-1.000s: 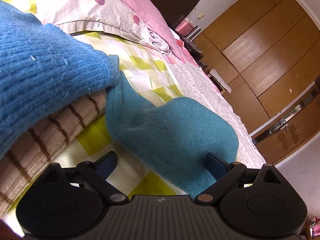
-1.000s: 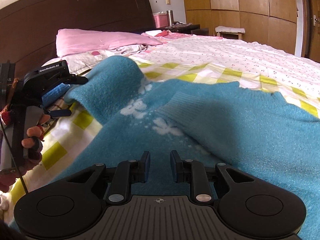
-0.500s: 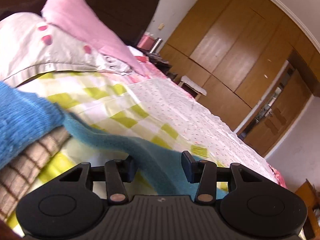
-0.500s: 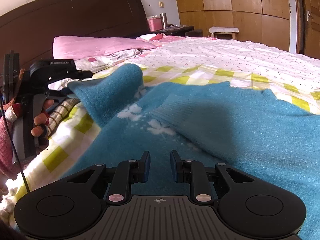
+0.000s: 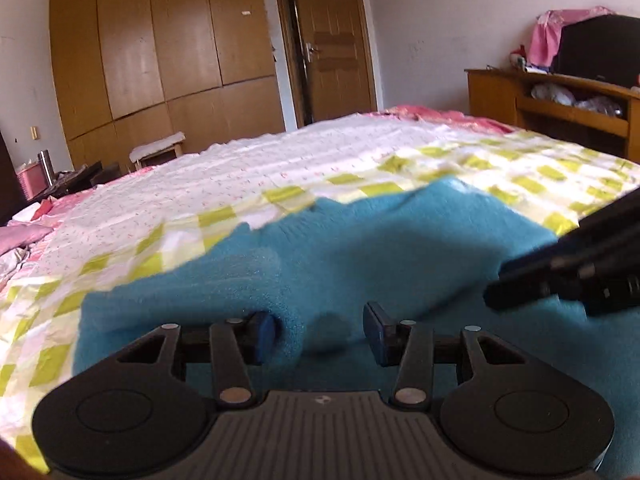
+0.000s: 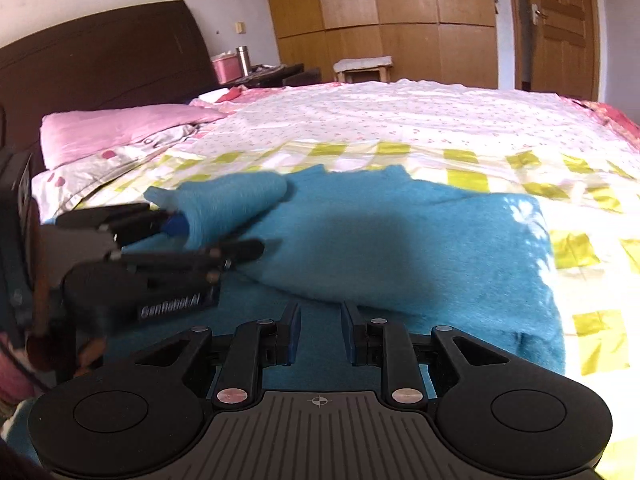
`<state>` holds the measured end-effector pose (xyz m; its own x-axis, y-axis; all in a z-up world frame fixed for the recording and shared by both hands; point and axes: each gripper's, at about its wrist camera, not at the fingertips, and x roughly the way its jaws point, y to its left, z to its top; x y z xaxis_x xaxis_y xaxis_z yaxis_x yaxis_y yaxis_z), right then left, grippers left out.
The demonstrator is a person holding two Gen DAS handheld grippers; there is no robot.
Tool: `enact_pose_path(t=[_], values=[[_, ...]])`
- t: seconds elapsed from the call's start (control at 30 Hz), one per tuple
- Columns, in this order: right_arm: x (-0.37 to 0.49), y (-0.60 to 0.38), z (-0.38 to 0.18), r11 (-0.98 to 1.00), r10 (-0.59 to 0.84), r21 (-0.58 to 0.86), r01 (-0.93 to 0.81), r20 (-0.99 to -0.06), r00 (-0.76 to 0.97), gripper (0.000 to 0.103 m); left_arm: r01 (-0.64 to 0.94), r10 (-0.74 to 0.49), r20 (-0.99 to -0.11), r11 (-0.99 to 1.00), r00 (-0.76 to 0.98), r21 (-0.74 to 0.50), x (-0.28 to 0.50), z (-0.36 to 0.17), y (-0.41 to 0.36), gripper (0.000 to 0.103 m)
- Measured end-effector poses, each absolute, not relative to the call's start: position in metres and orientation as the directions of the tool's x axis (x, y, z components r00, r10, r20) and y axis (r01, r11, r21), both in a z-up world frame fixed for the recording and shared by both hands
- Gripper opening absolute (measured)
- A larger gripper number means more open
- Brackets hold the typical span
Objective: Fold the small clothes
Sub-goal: 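Grasp the sweater side edge with the right gripper and fold it inward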
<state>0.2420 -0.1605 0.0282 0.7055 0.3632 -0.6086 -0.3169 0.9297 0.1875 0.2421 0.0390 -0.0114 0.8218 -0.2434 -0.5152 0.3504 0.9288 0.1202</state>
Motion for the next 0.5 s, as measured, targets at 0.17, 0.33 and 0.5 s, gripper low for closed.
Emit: enact_pose_path(t=[0.17,0.33,0.5], values=[[0.251,-0.160,0.035,0.917,0.392,0.184,-0.354,-0.580,0.714,0.025,0.314,-0.217,-0.560,0.946,0.800,0.081,0.220,-0.012,0.046,0.053],[0.266,-0.116,0.052,0.854,0.488,0.142,-0.500,-0.550,0.678,0.025,0.262,-0.203,-0.583,0.965,0.787,0.018,0.185,-0.003,0.060,0.055],[0.281,-0.051,0.058,0.782,0.528,0.034,-0.622,-0.565,0.634,0.031,0.198,-0.210,-0.570,0.977,0.794,-0.083,0.162,-0.002,0.082,0.056]])
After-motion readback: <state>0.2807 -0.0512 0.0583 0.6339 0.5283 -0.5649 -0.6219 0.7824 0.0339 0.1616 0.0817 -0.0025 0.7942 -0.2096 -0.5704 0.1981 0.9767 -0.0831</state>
